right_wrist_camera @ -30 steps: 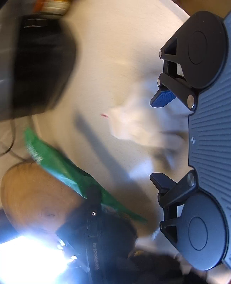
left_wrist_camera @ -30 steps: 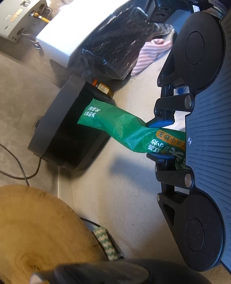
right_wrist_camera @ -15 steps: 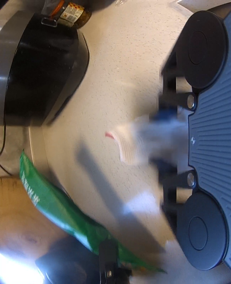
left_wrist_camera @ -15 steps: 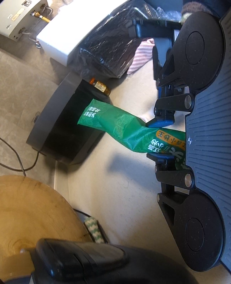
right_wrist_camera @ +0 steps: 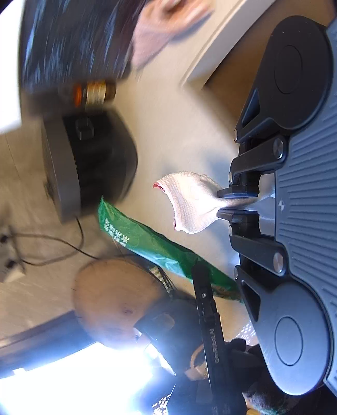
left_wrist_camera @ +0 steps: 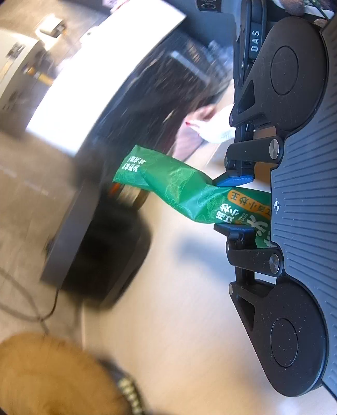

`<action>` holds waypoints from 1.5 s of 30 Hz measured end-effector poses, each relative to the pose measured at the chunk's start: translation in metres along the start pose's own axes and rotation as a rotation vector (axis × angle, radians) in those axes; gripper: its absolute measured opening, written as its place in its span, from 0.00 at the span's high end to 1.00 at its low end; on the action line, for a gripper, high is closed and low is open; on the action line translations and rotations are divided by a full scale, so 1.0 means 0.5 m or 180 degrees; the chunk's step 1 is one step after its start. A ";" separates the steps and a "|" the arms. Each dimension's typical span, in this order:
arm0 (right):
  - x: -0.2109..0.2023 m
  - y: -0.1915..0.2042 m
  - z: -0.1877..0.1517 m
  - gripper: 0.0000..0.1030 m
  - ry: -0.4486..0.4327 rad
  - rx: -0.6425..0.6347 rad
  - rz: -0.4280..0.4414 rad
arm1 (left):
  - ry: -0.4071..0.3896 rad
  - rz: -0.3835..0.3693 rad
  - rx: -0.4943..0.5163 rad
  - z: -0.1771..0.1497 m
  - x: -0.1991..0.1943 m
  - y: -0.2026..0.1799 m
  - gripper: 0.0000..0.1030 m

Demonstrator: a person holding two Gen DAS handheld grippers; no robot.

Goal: Collect trash
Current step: 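Carry the wrapper and glove to the green bin and open the left gripper, then release the glove into the bin with the right gripper and lift away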

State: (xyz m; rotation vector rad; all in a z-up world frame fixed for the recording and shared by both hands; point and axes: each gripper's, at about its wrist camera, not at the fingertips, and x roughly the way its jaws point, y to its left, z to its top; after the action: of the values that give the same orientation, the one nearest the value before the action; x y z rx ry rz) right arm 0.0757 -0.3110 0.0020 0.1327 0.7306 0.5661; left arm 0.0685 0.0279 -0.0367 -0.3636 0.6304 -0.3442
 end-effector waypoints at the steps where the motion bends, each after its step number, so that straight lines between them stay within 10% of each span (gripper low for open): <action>1: -0.033 -0.023 -0.025 0.92 -0.0022 0.0042 -0.0078 | 0.0081 -0.0009 -0.0052 -0.024 0.009 -0.030 0.67; 11: -0.234 -0.248 -0.283 0.91 0.0212 0.0580 -0.0735 | 0.0966 -0.0196 -0.0424 -0.282 0.173 -0.215 0.67; 22: -0.290 -0.323 -0.425 0.91 0.0456 0.0855 -0.0953 | 0.1725 0.0076 -0.0874 -0.517 0.424 -0.198 0.63; 40: -0.118 -0.351 -0.417 0.89 0.0725 0.0932 -0.0865 | 0.0952 0.0104 -0.0696 -0.411 0.240 -0.209 0.61; 45: -0.076 -0.362 -0.407 0.60 0.0784 0.1022 -0.0896 | 0.0847 0.0318 -0.0596 -0.408 0.179 -0.201 0.61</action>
State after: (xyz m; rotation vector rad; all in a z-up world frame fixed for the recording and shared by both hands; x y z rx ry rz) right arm -0.0021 -0.4997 -0.1824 0.2562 1.0584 0.1939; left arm -0.0111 -0.1435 -0.1919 -0.4676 0.9422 -0.2398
